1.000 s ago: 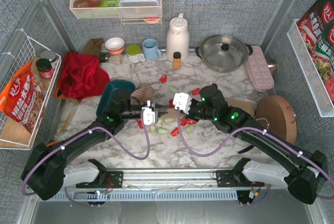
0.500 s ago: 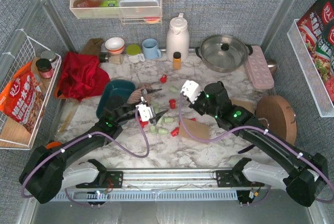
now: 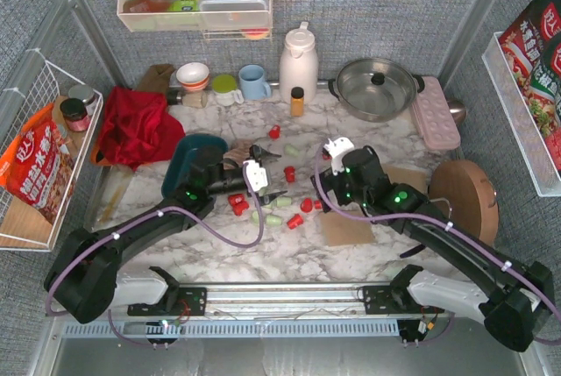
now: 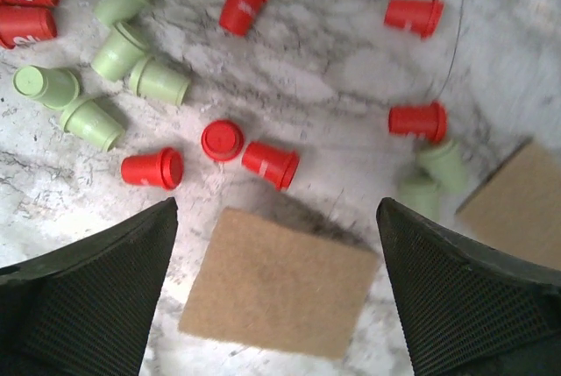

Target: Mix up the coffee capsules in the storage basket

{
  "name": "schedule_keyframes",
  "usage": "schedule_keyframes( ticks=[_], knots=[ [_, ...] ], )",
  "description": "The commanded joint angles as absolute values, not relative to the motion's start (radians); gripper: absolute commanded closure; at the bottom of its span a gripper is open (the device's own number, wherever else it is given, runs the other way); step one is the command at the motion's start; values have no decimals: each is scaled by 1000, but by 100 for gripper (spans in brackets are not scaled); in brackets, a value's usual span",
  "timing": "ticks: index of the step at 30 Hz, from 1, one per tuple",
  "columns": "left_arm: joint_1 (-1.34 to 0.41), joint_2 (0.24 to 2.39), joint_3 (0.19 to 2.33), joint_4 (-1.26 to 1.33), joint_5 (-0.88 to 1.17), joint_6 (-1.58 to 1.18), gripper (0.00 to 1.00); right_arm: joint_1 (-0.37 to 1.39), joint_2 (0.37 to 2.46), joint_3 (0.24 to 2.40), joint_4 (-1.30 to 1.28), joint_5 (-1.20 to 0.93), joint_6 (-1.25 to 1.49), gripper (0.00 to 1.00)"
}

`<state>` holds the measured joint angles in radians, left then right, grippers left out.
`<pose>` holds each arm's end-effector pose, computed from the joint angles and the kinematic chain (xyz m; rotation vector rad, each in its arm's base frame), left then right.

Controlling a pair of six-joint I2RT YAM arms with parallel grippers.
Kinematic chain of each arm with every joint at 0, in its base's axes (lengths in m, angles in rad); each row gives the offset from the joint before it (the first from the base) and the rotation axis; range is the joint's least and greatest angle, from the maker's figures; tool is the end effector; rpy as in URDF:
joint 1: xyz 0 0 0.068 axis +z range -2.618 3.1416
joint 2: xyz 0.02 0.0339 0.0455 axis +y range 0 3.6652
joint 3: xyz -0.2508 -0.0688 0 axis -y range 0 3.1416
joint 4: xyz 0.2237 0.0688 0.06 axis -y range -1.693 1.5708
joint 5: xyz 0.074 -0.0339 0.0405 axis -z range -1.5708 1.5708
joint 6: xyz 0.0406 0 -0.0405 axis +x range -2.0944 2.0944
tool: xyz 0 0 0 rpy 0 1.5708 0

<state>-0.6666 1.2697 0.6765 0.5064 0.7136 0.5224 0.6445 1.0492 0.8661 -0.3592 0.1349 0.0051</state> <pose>0.1949 -0.1872 0.2686 1.3430 1.0146 -0.6973 0.1822 0.1301 0.2903 -0.5883 2.0339 0.2460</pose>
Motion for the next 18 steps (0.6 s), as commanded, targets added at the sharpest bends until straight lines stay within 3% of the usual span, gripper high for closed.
schedule_keyframes(
  ticks=[1,8,18],
  knots=[
    [-668,1265,654,554,715,523,1,680,996,823,-482,266,291,1],
    [-668,1241,625,639,659,501,1,863,1026,745,-524,458,466,1],
    [-668,1185,612,572,677,629,1,1067,1299,770,-474,741,541,2]
  ],
)
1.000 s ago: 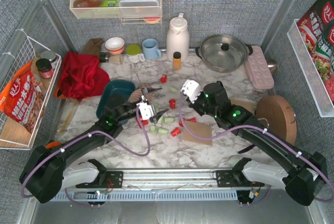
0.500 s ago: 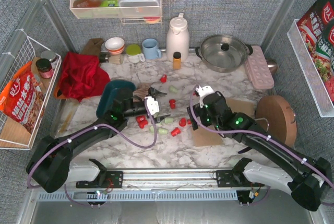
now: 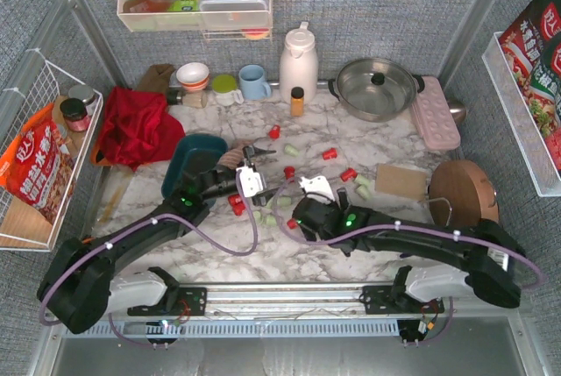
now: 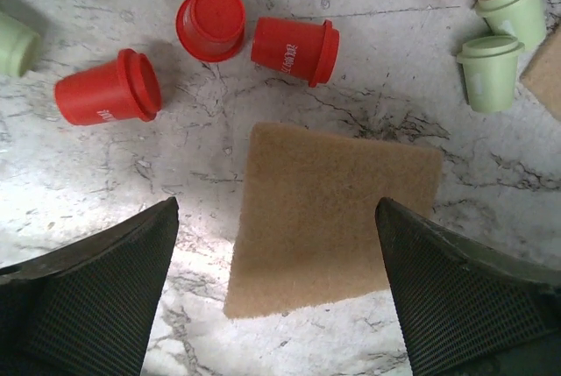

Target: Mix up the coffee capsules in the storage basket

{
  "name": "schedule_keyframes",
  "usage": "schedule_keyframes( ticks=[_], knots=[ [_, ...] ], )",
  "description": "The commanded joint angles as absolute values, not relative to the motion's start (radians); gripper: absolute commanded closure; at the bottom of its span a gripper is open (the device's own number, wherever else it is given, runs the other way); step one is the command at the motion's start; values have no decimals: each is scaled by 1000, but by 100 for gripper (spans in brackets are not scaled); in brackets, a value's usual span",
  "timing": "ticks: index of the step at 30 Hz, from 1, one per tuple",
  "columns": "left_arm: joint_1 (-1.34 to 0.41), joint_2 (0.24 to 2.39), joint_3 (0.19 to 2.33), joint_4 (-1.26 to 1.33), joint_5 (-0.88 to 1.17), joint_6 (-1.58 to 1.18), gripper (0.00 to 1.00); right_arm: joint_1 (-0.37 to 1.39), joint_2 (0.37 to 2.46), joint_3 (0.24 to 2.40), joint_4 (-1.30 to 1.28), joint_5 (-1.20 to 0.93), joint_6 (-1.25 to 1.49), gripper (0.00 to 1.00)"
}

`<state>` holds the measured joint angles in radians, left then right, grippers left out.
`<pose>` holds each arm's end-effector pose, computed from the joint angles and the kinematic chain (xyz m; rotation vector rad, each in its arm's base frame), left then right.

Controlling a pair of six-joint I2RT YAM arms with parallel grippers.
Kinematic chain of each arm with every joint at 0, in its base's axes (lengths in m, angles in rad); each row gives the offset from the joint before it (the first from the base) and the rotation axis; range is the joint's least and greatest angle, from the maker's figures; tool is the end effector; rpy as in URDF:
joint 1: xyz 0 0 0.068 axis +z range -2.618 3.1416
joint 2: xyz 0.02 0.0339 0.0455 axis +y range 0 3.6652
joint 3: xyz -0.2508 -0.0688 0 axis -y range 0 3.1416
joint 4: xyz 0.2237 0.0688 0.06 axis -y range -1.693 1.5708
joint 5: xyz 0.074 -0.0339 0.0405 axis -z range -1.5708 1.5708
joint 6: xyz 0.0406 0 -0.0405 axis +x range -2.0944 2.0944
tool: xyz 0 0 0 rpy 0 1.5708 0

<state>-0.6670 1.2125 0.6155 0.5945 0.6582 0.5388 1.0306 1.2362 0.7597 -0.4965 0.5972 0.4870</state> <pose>0.1865 -0.1784 0.2720 1.2890 0.9588 -0.6155 0.1350 0.1808 0.2122 -0.4097 2.2871 -0.0263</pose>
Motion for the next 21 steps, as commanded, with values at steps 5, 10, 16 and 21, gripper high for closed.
schedule_keyframes(
  ticks=[5,10,16,21],
  knots=[
    [-667,1165,613,517,672,698,1,1119,1393,781,-467,810,568,3],
    [-667,1158,618,498,678,711,1,1134,1438,775,-467,837,591,17],
    [-667,1144,615,495,673,722,1,1135,1431,735,-448,830,608,31],
    [-668,1144,614,495,676,723,1,1135,1395,715,-446,824,603,47]
  ],
)
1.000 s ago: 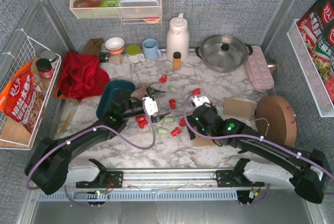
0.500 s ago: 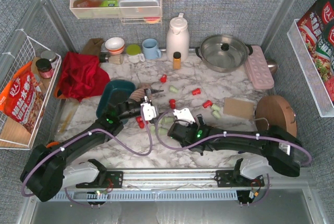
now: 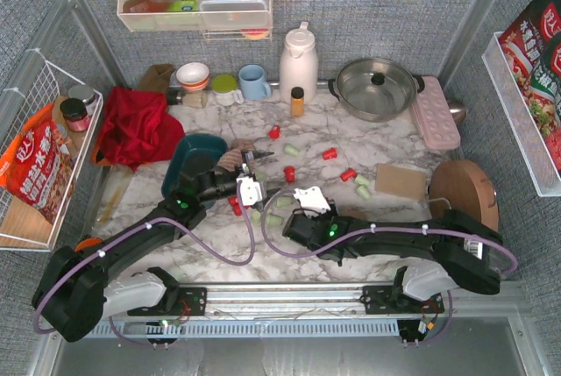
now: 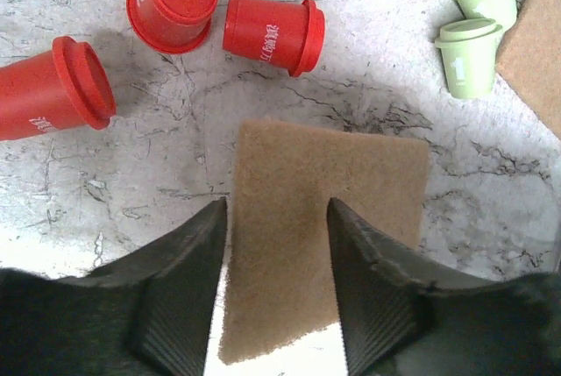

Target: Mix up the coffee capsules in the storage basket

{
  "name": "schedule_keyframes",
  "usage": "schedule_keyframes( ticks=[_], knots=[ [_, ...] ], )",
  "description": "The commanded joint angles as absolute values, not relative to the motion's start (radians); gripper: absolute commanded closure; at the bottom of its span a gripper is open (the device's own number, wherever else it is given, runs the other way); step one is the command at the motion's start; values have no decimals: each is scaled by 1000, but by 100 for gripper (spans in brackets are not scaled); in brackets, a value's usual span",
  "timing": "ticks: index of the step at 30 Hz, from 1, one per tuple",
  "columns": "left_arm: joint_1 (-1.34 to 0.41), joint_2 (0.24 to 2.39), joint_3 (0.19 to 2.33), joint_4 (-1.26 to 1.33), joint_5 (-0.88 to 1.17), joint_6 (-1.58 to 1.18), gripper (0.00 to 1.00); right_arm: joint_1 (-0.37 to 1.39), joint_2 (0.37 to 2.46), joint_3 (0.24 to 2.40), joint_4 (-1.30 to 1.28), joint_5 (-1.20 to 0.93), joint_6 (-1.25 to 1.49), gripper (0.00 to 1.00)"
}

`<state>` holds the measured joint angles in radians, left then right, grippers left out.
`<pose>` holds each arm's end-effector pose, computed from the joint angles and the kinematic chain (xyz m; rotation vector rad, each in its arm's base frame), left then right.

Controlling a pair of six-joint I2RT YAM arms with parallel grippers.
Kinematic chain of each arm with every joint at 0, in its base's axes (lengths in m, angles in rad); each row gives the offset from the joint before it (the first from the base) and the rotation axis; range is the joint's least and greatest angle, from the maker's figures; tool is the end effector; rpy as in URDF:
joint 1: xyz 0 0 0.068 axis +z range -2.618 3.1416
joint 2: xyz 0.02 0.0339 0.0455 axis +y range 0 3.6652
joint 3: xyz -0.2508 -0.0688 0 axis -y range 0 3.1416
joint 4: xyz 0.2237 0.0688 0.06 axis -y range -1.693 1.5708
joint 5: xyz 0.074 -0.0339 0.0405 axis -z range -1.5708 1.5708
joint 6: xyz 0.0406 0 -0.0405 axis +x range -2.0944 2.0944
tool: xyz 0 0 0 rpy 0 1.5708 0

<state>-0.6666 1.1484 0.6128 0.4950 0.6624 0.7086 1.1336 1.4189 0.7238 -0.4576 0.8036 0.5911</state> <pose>0.1780 -0.1718 0.2754 1.3736 0.8694 -0.4996 0.1255 0.1994 0.1708 -0.4096 2.2340 -0.2610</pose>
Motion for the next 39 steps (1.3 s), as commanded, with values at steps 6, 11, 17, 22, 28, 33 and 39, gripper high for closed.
schedule_keyframes(
  ticks=[6,11,17,22,28,33,39],
  knots=[
    [-667,1144,615,492,675,726,1,1135,1306,720,-474,819,581,78],
    [-667,1142,615,492,673,727,1,1131,1219,720,-521,862,579,100],
    [-667,1138,615,496,672,725,1,1089,1110,767,-626,960,529,100],
    [-667,1151,614,521,653,689,1,934,996,827,-580,1029,346,100],
    [-668,1194,640,583,416,487,1,608,979,856,-325,989,104,100],
    [-667,1280,786,514,62,171,1,348,1148,889,-167,867,86,100],
    [-665,1389,913,370,-310,3,1,190,1486,1021,-118,764,119,72]
  ],
)
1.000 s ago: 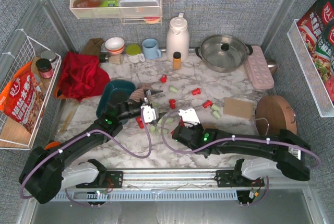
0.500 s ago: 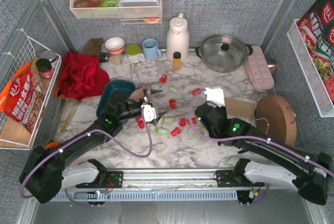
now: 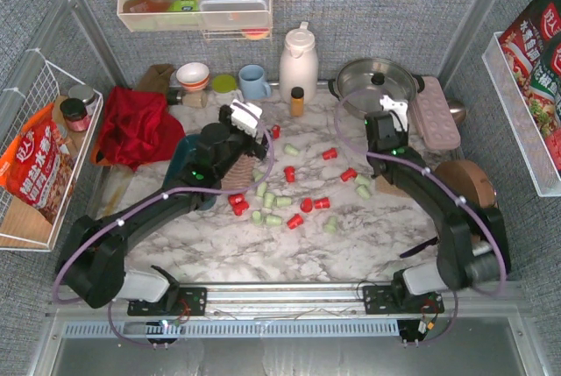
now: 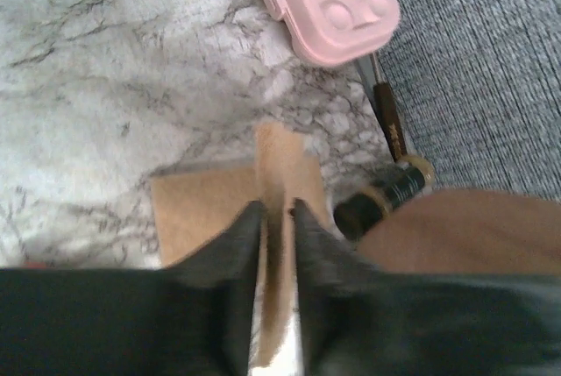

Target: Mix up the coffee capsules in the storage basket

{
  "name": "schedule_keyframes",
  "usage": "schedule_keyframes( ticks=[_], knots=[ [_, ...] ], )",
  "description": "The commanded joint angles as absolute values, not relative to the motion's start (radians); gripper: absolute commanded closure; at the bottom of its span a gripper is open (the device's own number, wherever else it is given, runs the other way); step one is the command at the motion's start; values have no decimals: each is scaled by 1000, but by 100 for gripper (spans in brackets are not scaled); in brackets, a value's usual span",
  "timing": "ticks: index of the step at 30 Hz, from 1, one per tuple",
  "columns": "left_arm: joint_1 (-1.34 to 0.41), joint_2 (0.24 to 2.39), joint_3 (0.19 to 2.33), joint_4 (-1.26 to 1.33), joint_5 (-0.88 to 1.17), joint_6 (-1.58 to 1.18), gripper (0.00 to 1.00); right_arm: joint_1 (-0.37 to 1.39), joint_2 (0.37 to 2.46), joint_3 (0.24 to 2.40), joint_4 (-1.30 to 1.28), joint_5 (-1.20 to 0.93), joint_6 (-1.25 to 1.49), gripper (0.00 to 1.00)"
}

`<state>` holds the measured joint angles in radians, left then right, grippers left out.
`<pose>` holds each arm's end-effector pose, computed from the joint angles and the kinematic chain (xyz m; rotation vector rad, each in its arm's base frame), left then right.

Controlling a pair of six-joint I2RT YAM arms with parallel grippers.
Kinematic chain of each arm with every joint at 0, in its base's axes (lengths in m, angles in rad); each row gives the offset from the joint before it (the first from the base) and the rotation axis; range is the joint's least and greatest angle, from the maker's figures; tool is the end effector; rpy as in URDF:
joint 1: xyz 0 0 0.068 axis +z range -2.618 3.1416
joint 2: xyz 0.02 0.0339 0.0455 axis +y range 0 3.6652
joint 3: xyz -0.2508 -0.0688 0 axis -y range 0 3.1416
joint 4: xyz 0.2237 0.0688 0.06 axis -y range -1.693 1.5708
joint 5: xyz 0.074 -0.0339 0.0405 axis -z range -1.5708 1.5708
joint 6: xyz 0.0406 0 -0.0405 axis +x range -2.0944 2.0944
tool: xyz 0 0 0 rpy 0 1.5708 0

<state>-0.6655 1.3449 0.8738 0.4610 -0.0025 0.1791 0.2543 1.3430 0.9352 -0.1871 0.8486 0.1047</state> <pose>0.2400 -0.1882 0.3087 0.6513 1.4544 -0.3780 0.2748 0.0400 0.2677 0.3220 1.9889 -0.6852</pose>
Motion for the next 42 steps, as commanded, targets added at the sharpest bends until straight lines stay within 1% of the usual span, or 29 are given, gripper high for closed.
schedule_keyframes(
  ticks=[1,3,6,8,9,10,11,14,20,23,27,29,35,42],
  knots=[
    [-665,1401,916,366,-354,-16,1,172,1531,1051,-133,737,133,63],
    [-665,1420,917,364,-443,-69,1,141,1599,1099,-157,679,156,50],
    [-660,1440,923,346,-572,-131,1,118,1630,1142,-182,603,170,35],
    [-647,1456,926,331,-593,-151,1,114,1612,1158,-195,555,159,24],
    [-638,1466,934,317,-587,-158,1,115,1598,1162,-206,541,155,16],
    [-629,1478,945,298,-577,-167,1,115,1579,1171,-231,529,157,3],
    [-617,1491,959,273,-562,-182,1,116,1561,1176,-247,523,157,1],
    [-580,1526,1003,200,-493,-196,2,115,1489,1166,-283,520,144,1],
    [-527,1570,1029,138,-402,-100,13,114,1297,1123,-363,560,183,1],
    [-516,1597,1064,59,-359,-68,21,109,1190,1069,-357,479,198,1],
    [-503,1620,1106,-60,-250,-50,26,109,1048,1007,-350,388,215,1],
    [-491,1636,1119,-114,-208,-53,32,109,991,950,-321,350,216,1],
    [-479,1682,1139,-206,-183,-74,40,110,913,869,-228,308,222,1],
    [-476,1731,1154,-250,-175,-109,66,109,937,880,-244,289,235,1]
  ],
)
